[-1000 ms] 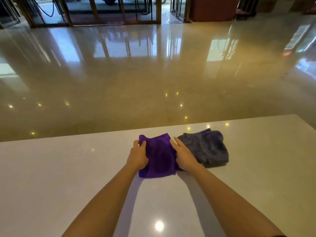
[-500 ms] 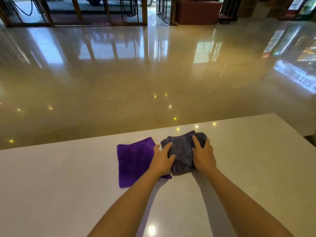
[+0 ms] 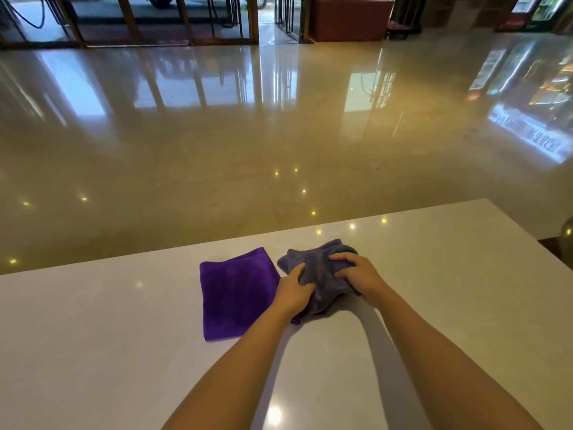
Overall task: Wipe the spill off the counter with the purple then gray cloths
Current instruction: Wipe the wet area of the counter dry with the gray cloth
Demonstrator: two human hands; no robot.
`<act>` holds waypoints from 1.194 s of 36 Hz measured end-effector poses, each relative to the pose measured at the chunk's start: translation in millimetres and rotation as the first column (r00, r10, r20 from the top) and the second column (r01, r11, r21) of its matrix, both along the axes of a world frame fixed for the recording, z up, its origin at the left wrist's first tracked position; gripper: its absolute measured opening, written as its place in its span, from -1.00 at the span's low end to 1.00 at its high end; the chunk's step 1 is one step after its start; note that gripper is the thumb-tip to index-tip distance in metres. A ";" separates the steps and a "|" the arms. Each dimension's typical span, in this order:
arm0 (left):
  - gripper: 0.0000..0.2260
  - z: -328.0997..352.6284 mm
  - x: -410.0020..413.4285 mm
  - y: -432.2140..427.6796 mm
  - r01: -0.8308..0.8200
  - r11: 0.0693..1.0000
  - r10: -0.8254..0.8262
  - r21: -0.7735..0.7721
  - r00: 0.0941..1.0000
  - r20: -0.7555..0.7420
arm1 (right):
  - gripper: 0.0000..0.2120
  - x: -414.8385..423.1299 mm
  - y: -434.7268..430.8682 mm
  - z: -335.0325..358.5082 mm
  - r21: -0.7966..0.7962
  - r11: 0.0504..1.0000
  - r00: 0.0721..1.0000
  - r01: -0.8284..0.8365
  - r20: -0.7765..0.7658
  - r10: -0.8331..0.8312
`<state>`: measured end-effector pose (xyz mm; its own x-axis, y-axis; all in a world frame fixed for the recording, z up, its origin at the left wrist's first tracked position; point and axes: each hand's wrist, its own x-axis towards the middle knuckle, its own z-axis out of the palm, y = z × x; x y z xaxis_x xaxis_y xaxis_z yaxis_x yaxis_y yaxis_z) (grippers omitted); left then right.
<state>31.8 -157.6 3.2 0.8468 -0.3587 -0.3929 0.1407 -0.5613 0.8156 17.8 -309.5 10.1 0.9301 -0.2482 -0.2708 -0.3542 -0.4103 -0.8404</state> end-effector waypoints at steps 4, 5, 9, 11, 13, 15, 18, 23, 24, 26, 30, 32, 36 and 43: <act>-0.63 12.3 -2.6 9.1 -0.069 0.996 0.066 -0.057 0.997 -0.048 | -0.63 -3.2 14.7 22.7 0.235 0.970 0.998 0.059 0.022 -0.066; -0.64 16.4 -3.7 11.5 -0.095 0.990 0.088 -0.104 0.994 -0.071 | -0.62 -3.8 20.3 29.8 0.296 0.953 0.996 0.068 0.034 -0.082; -0.84 38.4 -10.9 24.6 -0.387 0.859 0.270 -0.335 0.899 -0.346 | -0.56 -4.0 44.7 56.9 0.477 0.878 0.988 0.034 0.117 -0.102; -0.70 43.0 -14.1 34.2 -0.524 0.765 0.311 -0.373 0.809 -0.499 | -0.55 -3.8 57.6 70.5 0.574 0.819 0.987 0.006 0.130 -0.098; -0.64 49.8 -22.0 47.2 -0.548 0.711 0.299 -0.440 0.802 -0.517 | -0.54 -6.0 72.0 84.7 0.645 0.763 0.987 -0.025 0.139 -0.085; -0.53 54.4 -26.3 60.1 -0.555 0.650 0.270 -0.520 0.808 -0.524 | -0.54 -8.9 85.6 96.0 0.700 0.712 0.985 -0.056 0.157 -0.077; -0.57 68.0 -33.5 81.8 -0.541 0.549 0.206 -0.637 0.827 -0.524 | -0.54 -15.4 106.7 110.0 0.745 0.661 0.982 -0.088 0.176 -0.068; -0.51 94.1 -48.3 129.6 -0.480 0.559 0.329 -0.677 0.877 -0.350 | -0.50 -31.0 139.9 119.8 0.719 0.687 0.981 -0.107 0.190 -0.046; -0.43 99.3 -52.2 140.7 -0.489 0.572 0.353 -0.658 0.871 -0.341 | -0.50 -34.8 146.7 120.2 0.695 0.711 0.980 -0.108 0.193 -0.040; -0.32 106.4 -58.8 164.0 -0.498 0.610 0.420 -0.617 0.863 -0.281 | -0.49 -42.3 161.9 119.0 0.610 0.785 0.978 -0.109 0.208 -0.026; -0.34 116.1 -77.3 211.4 -0.389 0.783 0.472 -0.485 0.879 0.058 | -0.46 -59.0 202.1 113.8 0.336 0.931 0.970 -0.142 0.235 0.064; -0.42 118.3 -86.1 235.5 -0.348 0.842 0.437 -0.413 0.888 0.142 | -0.46 -68.9 226.7 112.1 0.236 0.956 0.962 -0.175 0.248 0.115; -0.59 124.0 -107.8 286.9 -0.314 0.911 0.369 -0.266 0.911 0.186 | -0.47 -89.2 277.3 111.0 0.034 0.966 0.931 -0.257 0.275 0.238; -0.54 124.7 -149.3 391.9 -0.285 0.958 0.282 -0.015 0.935 0.214 | -0.46 -122.8 376.9 99.3 -0.204 0.908 0.876 -0.365 0.255 0.409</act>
